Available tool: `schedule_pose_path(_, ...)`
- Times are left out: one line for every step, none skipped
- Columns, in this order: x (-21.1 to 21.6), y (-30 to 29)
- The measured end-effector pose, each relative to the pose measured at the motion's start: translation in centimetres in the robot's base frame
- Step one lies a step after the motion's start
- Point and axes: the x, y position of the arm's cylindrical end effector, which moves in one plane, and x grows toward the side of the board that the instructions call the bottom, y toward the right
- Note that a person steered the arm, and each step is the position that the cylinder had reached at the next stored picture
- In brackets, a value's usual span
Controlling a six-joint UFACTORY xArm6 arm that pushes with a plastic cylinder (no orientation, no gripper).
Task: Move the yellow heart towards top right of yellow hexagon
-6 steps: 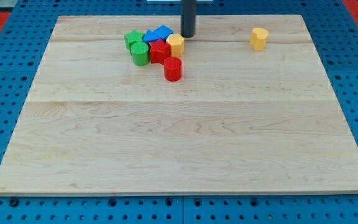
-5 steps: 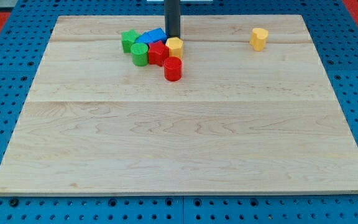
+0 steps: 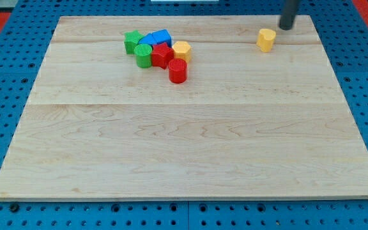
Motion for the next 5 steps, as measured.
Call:
schedule_pose_path(3.2,-2.8)
schedule_pose_path(3.4,-10.5)
schedule_pose_path(1.2,-12.6)
schedule_pose_path(-0.9,-13.5)
schedule_pose_path(-0.3,-18.0)
